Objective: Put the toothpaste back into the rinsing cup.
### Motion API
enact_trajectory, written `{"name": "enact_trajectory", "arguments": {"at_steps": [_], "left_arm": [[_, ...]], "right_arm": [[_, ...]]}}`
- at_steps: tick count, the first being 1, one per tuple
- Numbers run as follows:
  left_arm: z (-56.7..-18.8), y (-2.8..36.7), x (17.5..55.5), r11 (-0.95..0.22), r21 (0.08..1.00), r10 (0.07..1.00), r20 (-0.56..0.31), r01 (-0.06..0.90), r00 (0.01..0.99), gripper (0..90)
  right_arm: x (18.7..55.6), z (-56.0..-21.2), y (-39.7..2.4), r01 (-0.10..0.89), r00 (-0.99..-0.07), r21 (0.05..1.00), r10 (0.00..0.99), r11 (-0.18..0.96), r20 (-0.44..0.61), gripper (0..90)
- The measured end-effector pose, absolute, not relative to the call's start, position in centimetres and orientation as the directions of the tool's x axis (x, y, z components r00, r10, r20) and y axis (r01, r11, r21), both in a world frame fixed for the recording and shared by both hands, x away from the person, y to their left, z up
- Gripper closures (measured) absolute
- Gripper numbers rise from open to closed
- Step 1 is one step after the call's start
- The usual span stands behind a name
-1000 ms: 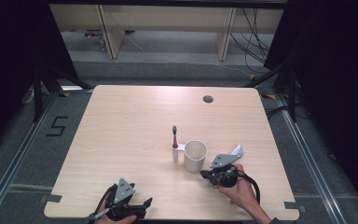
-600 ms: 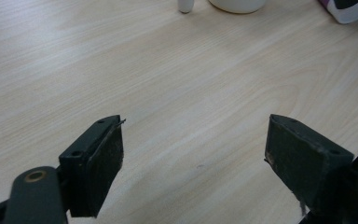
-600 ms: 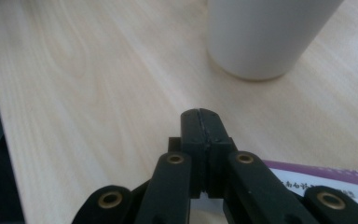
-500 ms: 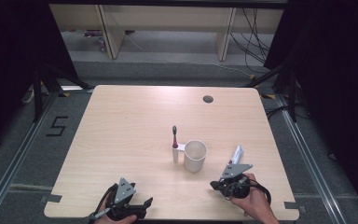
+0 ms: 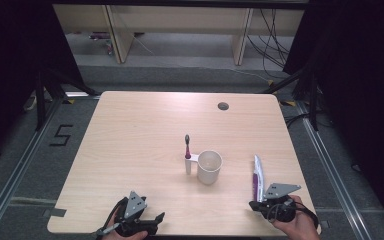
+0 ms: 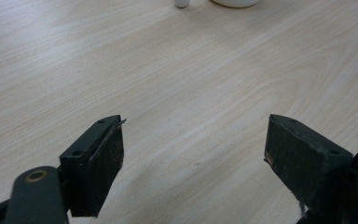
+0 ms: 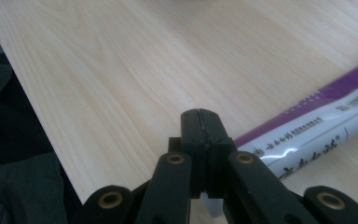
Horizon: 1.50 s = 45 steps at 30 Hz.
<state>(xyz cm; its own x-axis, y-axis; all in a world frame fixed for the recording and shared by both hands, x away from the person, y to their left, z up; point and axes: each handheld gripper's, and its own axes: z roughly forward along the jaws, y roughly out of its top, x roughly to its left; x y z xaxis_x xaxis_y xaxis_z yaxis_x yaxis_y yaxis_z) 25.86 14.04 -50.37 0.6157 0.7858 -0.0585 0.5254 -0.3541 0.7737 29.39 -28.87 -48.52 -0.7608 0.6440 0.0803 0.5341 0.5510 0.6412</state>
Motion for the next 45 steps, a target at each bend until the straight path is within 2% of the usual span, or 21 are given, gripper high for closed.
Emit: {"name": "enact_trajectory", "arguments": {"at_steps": [5, 6, 7, 9, 13, 16, 17, 19, 20, 21, 22, 23, 25, 26, 27, 32, 36, 40, 45], "left_arm": [[-50.4, 14.0, 26.0, -0.338, 0.777, 0.792, -0.069, 0.530, 0.607, 19.3], [-50.2, 14.3, 26.1, -0.380, 0.761, 0.779, -0.042, 0.525, 0.625, 19.3], [-50.4, 14.0, 26.2, -0.348, 0.777, 0.792, -0.056, 0.524, 0.608, 19.3], [-50.3, 14.1, 26.3, -0.369, 0.767, 0.782, -0.049, 0.526, 0.621, 19.3], [-50.5, 13.9, 26.4, -0.365, 0.768, 0.786, -0.049, 0.526, 0.617, 19.3], [-50.4, 13.7, 26.2, -0.344, 0.782, 0.781, -0.068, 0.520, 0.621, 19.4], [-50.3, 13.9, 26.2, -0.373, 0.767, 0.775, -0.052, 0.522, 0.630, 19.4], [-50.5, 13.7, 26.3, -0.349, 0.773, 0.784, -0.068, 0.529, 0.617, 19.4], [-50.5, 13.7, 26.3, -0.349, 0.773, 0.784, -0.068, 0.529, 0.617, 19.4], [-50.5, 13.7, 26.3, -0.347, 0.777, 0.782, -0.068, 0.525, 0.619, 19.4], [-50.5, 13.9, 26.4, -0.385, 0.763, 0.772, -0.042, 0.520, 0.634, 19.4], [-50.5, 13.9, 26.4, -0.376, 0.766, 0.774, -0.050, 0.521, 0.632, 19.4], [-50.5, 13.9, 26.4, -0.396, 0.754, 0.769, -0.039, 0.524, 0.638, 19.4], [-50.5, 13.8, 26.4, -0.379, 0.761, 0.776, -0.048, 0.526, 0.629, 19.4], [-50.5, 13.7, 26.5, -0.375, 0.763, 0.779, -0.048, 0.526, 0.625, 19.4], [-50.6, 13.6, 26.5, -0.356, 0.766, 0.784, -0.067, 0.535, 0.618, 19.4], [-50.6, 13.8, 26.5, -0.386, 0.758, 0.773, -0.046, 0.526, 0.633, 19.4], [-50.5, 13.7, 26.5, -0.381, 0.760, 0.775, -0.048, 0.526, 0.631, 19.4], [-50.5, 13.7, 26.4, -0.376, 0.763, 0.774, -0.054, 0.526, 0.631, 19.4]], "right_arm": [[29.2, -48.5, -30.2, 0.540, -0.748, 0.649, 0.659, 0.536, 0.078, 89.7], [29.2, -48.5, -30.9, 0.548, -0.738, 0.650, 0.670, 0.526, 0.081, 89.7], [29.1, -48.3, -31.0, 0.571, -0.728, 0.631, 0.680, 0.526, 0.091, 89.7], [29.2, -48.3, -31.3, 0.557, -0.733, 0.641, 0.675, 0.528, 0.081, 89.5], [29.0, -47.8, -31.6, 0.564, -0.724, 0.651, 0.684, 0.508, 0.094, 86.7], [29.5, -46.3, -31.8, 0.567, -0.687, 0.678, 0.723, 0.468, 0.075, 74.2], [29.8, -46.2, -31.9, 0.575, -0.669, 0.677, 0.740, 0.461, 0.064, 71.3], [30.5, -45.8, -32.3, 0.597, -0.631, 0.652, 0.776, 0.467, 0.023, 61.1], [30.5, -45.8, -32.3, 0.597, -0.631, 0.652, 0.776, 0.467, 0.023, 61.1], [30.8, -45.6, -32.2, 0.644, -0.588, 0.628, 0.807, 0.437, 0.041, 55.0], [31.6, -45.7, -32.4, 0.650, -0.562, 0.637, 0.826, 0.415, 0.035, 50.7], [32.0, -45.6, -32.7, 0.649, -0.584, 0.610, 0.812, 0.455, 0.016, 47.9], [32.5, -45.4, -32.6, 0.682, -0.582, 0.562, 0.812, 0.467, 0.031, 46.3], [32.8, -45.5, -32.4, 0.696, -0.567, 0.564, 0.822, 0.444, 0.054, 44.7], [33.2, -45.5, -32.4, 0.692, -0.584, 0.546, 0.811, 0.473, 0.039, 43.7], [34.8, -46.0, -31.6, 0.711, -0.579, 0.526, 0.813, 0.466, 0.062, 41.0], [35.5, -46.1, -30.9, 0.745, -0.567, 0.465, 0.821, 0.479, 0.062, 40.4], [36.2, -46.5, -30.3, 0.748, -0.565, 0.441, 0.824, 0.495, 0.033, 40.2], [36.8, -46.6, -30.3, 0.768, -0.552, 0.420, 0.832, 0.484, 0.050, 41.2]]}}
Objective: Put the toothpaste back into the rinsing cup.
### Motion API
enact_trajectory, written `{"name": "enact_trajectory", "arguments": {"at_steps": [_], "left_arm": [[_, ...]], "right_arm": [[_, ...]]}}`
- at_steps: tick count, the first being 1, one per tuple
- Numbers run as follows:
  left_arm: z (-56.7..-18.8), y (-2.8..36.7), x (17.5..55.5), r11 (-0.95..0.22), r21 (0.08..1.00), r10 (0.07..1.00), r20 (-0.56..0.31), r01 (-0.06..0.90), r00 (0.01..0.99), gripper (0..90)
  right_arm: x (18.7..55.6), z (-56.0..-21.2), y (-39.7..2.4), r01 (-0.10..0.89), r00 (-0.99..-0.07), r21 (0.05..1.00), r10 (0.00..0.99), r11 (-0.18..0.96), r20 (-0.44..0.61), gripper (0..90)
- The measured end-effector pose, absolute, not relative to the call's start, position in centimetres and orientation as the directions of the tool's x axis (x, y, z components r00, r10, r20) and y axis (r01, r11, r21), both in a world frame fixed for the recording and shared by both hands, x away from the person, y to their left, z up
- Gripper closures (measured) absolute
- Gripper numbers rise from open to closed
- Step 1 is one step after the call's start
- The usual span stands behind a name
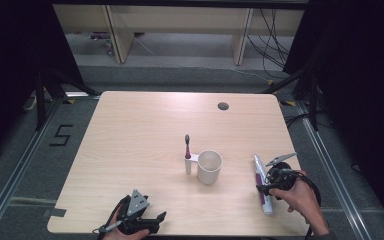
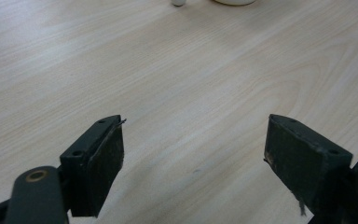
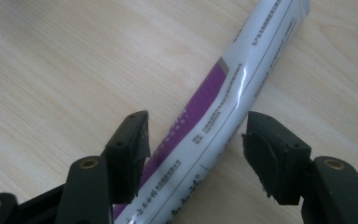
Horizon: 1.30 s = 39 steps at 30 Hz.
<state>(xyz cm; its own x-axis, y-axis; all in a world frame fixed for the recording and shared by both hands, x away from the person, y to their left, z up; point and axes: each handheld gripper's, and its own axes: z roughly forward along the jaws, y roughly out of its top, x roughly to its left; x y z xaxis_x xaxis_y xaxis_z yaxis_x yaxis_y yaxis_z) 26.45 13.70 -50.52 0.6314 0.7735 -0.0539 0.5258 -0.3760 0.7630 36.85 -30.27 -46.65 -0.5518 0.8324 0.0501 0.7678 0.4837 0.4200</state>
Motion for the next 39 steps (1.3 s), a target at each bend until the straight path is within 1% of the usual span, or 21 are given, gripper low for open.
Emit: {"name": "enact_trajectory", "arguments": {"at_steps": [3, 4, 5, 6, 8, 11, 12, 13, 16, 18, 19, 20, 21, 22, 25, 27, 30, 34, 36, 37, 39], "left_arm": [[-50.6, 13.5, 26.5, -0.367, 0.769, 0.775, -0.059, 0.523, 0.630, 19.4], [-50.6, 13.4, 26.4, -0.352, 0.774, 0.778, -0.071, 0.526, 0.624, 19.4], [-50.6, 13.4, 26.4, -0.352, 0.774, 0.778, -0.071, 0.526, 0.624, 19.4], [-50.6, 13.5, 26.5, -0.374, 0.762, 0.777, -0.054, 0.529, 0.627, 19.4], [-50.7, 13.3, 26.5, -0.361, 0.769, 0.775, -0.068, 0.527, 0.629, 19.4], [-50.7, 13.3, 26.4, -0.367, 0.765, 0.774, -0.064, 0.529, 0.630, 19.4], [-50.8, 13.3, 26.5, -0.359, 0.772, 0.773, -0.069, 0.525, 0.631, 19.4], [-50.7, 13.4, 26.6, -0.376, 0.764, 0.769, -0.059, 0.524, 0.637, 19.4], [-50.7, 13.4, 26.6, -0.378, 0.762, 0.770, -0.057, 0.526, 0.635, 19.4], [-50.6, 13.5, 26.6, -0.390, 0.758, 0.764, -0.049, 0.522, 0.643, 19.4], [-50.6, 13.5, 26.6, -0.391, 0.758, 0.765, -0.048, 0.522, 0.643, 19.4], [-50.6, 13.5, 26.6, -0.392, 0.757, 0.764, -0.049, 0.523, 0.643, 19.4], [-50.6, 13.5, 26.6, -0.393, 0.756, 0.765, -0.048, 0.524, 0.642, 19.4], [-50.6, 13.5, 26.6, -0.393, 0.756, 0.765, -0.048, 0.524, 0.642, 19.4], [-50.5, 13.6, 26.6, -0.393, 0.758, 0.769, -0.040, 0.521, 0.638, 19.4], [-50.6, 13.5, 26.6, -0.379, 0.763, 0.772, -0.050, 0.523, 0.633, 19.4], [-50.6, 13.5, 26.6, -0.391, 0.760, 0.770, -0.039, 0.520, 0.637, 19.4], [-50.6, 13.5, 26.6, -0.389, 0.759, 0.770, -0.043, 0.521, 0.637, 19.4], [-50.6, 13.5, 26.6, -0.390, 0.759, 0.769, -0.043, 0.521, 0.638, 19.4], [-50.6, 13.4, 26.6, -0.385, 0.760, 0.767, -0.052, 0.523, 0.640, 19.4], [-50.6, 13.4, 26.6, -0.387, 0.759, 0.766, -0.051, 0.524, 0.641, 19.4]], "right_arm": [[37.1, -46.8, -30.3, 0.772, -0.552, 0.407, 0.833, 0.488, 0.049, 43.1], [37.1, -46.8, -30.2, 0.793, -0.534, 0.391, 0.842, 0.468, 0.075, 43.0], [37.1, -46.8, -30.2, 0.793, -0.534, 0.391, 0.842, 0.468, 0.075, 43.0], [37.2, -46.9, -30.2, 0.790, -0.534, 0.396, 0.842, 0.469, 0.069, 43.4], [37.5, -46.9, -30.4, 0.779, -0.555, 0.388, 0.830, 0.492, 0.063, 45.0], [37.7, -47.0, -30.4, 0.777, -0.563, 0.384, 0.823, 0.498, 0.073, 47.2], [37.9, -47.1, -30.0, 0.802, -0.541, 0.357, 0.835, 0.479, 0.095, 48.3], [38.2, -47.2, -30.1, 0.784, -0.562, 0.363, 0.824, 0.503, 0.072, 48.3], [38.7, -47.3, -29.8, 0.789, -0.562, 0.340, 0.825, 0.511, 0.063, 49.1], [38.8, -47.4, -29.5, 0.811, -0.540, 0.320, 0.838, 0.491, 0.082, 49.9], [39.1, -47.5, -29.6, 0.793, -0.561, 0.328, 0.825, 0.513, 0.064, 51.0], [39.2, -47.5, -29.4, 0.806, -0.544, 0.315, 0.836, 0.500, 0.065, 51.9], [39.3, -47.5, -29.5, 0.792, -0.565, 0.320, 0.823, 0.519, 0.064, 53.6], [39.3, -47.5, -29.5, 0.792, -0.565, 0.320, 0.823, 0.519, 0.064, 53.6], [39.9, -47.4, -29.2, 0.787, -0.585, 0.296, 0.808, 0.542, 0.075, 59.1], [40.1, -47.4, -29.0, 0.784, -0.592, 0.283, 0.802, 0.552, 0.076, 63.1], [40.5, -47.4, -28.8, 0.774, -0.612, 0.268, 0.787, 0.573, 0.084, 64.6], [40.8, -47.1, -28.2, 0.772, -0.623, 0.217, 0.779, 0.597, 0.072, 67.9], [40.9, -47.0, -28.1, 0.772, -0.625, 0.213, 0.777, 0.599, 0.080, 69.6], [41.1, -47.0, -27.9, 0.768, -0.632, 0.198, 0.771, 0.609, 0.080, 75.4], [41.2, -47.1, -27.7, 0.763, -0.640, 0.195, 0.763, 0.617, 0.090, 75.6]]}}
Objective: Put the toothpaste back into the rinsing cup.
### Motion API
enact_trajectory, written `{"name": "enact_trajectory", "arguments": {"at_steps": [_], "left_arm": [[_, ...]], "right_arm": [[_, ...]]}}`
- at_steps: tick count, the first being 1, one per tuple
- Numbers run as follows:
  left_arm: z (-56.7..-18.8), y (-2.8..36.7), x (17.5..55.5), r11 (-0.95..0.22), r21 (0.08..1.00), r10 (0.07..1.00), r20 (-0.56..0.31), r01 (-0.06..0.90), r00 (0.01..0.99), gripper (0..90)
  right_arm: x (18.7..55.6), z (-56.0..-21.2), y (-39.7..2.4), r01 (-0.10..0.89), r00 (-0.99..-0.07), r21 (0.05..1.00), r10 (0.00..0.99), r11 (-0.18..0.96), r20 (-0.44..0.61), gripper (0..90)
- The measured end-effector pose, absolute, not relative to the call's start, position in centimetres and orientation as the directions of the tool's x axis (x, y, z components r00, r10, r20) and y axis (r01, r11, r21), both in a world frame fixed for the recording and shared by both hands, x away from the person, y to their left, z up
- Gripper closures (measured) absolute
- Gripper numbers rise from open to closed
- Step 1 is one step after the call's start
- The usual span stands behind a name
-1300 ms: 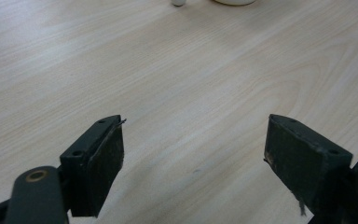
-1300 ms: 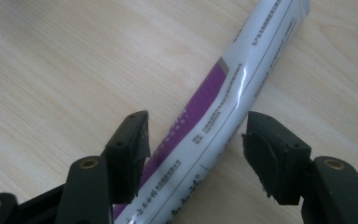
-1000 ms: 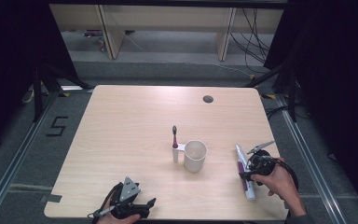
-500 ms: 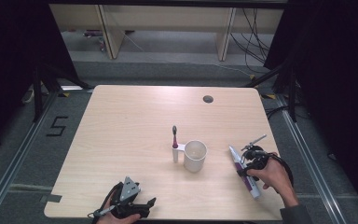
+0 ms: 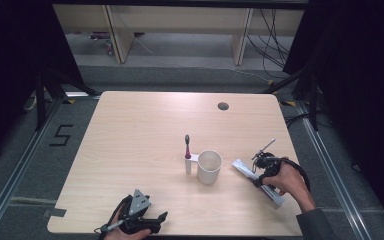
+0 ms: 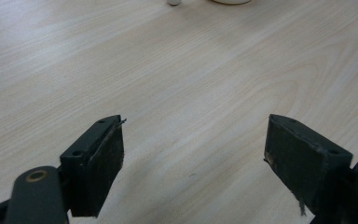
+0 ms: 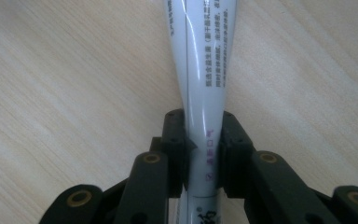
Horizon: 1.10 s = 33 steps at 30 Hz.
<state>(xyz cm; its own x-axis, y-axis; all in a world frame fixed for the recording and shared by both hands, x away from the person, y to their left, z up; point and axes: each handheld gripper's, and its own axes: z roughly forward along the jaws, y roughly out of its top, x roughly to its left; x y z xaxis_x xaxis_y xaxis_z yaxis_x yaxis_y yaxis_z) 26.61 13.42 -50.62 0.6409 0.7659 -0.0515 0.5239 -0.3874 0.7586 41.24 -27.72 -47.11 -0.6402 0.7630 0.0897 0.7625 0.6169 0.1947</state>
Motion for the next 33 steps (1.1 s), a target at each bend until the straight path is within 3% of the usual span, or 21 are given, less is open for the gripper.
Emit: {"name": "enact_trajectory", "arguments": {"at_steps": [5, 15, 24, 33], "left_arm": [[-50.64, 13.46, 26.60, -0.387, 0.760, 0.767, -0.050, 0.523, 0.640, 19.4], [-50.74, 13.35, 26.66, -0.380, 0.760, 0.773, -0.051, 0.527, 0.632, 19.4], [-50.69, 13.43, 26.69, -0.372, 0.768, 0.771, -0.059, 0.522, 0.635, 19.4], [-50.61, 13.49, 26.74, -0.362, 0.771, 0.777, -0.060, 0.524, 0.626, 19.4]], "right_arm": [[41.36, -47.07, -27.08, 0.744, -0.663, 0.160, 0.747, 0.649, 0.048, 75.7], [41.82, -47.08, -26.68, 0.754, -0.656, 0.099, 0.751, 0.649, 0.073, 75.8], [41.78, -47.09, -26.74, 0.730, -0.682, 0.114, 0.729, 0.674, 0.057, 76.3], [41.50, -46.35, -27.50, 0.706, -0.704, 0.186, 0.705, 0.683, 0.088, 76.7]]}}
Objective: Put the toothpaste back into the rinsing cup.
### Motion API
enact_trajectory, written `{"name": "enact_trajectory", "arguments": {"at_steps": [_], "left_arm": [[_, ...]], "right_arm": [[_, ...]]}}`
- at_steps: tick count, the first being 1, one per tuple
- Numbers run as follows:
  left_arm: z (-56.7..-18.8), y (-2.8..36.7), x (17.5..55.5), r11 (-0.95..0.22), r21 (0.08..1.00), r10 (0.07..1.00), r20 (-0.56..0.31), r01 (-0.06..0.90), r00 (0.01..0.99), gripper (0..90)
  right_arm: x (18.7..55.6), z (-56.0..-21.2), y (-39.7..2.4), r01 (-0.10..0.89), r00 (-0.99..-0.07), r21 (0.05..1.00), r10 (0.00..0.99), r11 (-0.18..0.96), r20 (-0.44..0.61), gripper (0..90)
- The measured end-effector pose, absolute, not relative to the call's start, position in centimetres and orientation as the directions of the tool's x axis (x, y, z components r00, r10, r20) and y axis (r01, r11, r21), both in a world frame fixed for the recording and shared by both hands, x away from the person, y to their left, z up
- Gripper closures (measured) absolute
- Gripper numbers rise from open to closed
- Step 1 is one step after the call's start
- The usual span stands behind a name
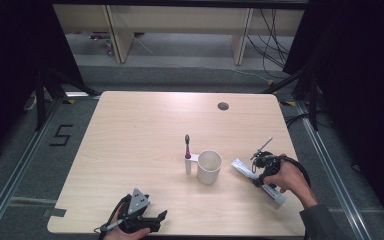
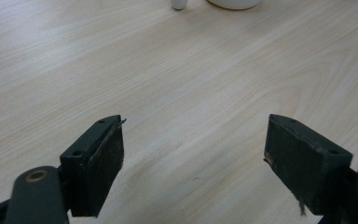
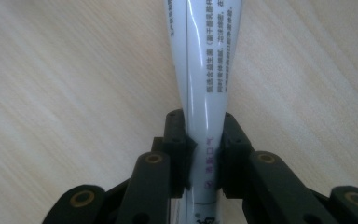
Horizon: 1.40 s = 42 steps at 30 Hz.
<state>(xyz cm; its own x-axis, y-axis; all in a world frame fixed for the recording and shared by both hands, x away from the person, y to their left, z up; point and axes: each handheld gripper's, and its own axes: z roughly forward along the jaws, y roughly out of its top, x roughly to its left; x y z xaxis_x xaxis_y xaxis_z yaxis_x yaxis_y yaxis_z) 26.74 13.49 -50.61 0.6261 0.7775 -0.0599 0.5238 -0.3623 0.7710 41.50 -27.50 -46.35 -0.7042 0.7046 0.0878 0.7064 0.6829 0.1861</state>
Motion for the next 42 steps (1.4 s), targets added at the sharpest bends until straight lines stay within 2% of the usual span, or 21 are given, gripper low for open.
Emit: {"name": "enact_trajectory", "arguments": {"at_steps": [12, 20, 24, 28, 37, 42], "left_arm": [[-50.7, 13.5, 26.8, -0.361, 0.770, 0.777, -0.063, 0.525, 0.627, 19.4], [-50.7, 13.5, 26.8, -0.365, 0.770, 0.774, -0.062, 0.524, 0.631, 19.5], [-50.6, 13.6, 26.8, -0.361, 0.772, 0.776, -0.063, 0.523, 0.628, 19.9], [-50.5, 13.6, 26.8, -0.360, 0.772, 0.785, -0.053, 0.524, 0.617, 19.9], [-50.5, 13.7, 26.8, -0.361, 0.769, 0.784, -0.056, 0.527, 0.618, 19.9], [-50.5, 13.8, 26.8, -0.363, 0.771, 0.782, -0.054, 0.524, 0.621, 19.9]], "right_arm": [[41.2, -44.3, -28.7, 0.690, -0.700, 0.350, 0.706, 0.634, 0.103, 76.8], [41.6, -42.9, -29.3, 0.686, -0.672, 0.469, 0.732, 0.556, 0.117, 76.8], [41.8, -42.1, -29.1, 0.683, -0.667, 0.497, 0.735, 0.536, 0.123, 76.8], [42.1, -41.6, -28.9, 0.663, -0.661, 0.582, 0.733, 0.471, 0.161, 76.8], [42.6, -40.2, -27.8, 0.603, -0.674, 0.657, 0.730, 0.452, 0.116, 76.8], [42.8, -39.3, -27.0, 0.580, -0.675, 0.699, 0.727, 0.418, 0.126, 76.8]]}}
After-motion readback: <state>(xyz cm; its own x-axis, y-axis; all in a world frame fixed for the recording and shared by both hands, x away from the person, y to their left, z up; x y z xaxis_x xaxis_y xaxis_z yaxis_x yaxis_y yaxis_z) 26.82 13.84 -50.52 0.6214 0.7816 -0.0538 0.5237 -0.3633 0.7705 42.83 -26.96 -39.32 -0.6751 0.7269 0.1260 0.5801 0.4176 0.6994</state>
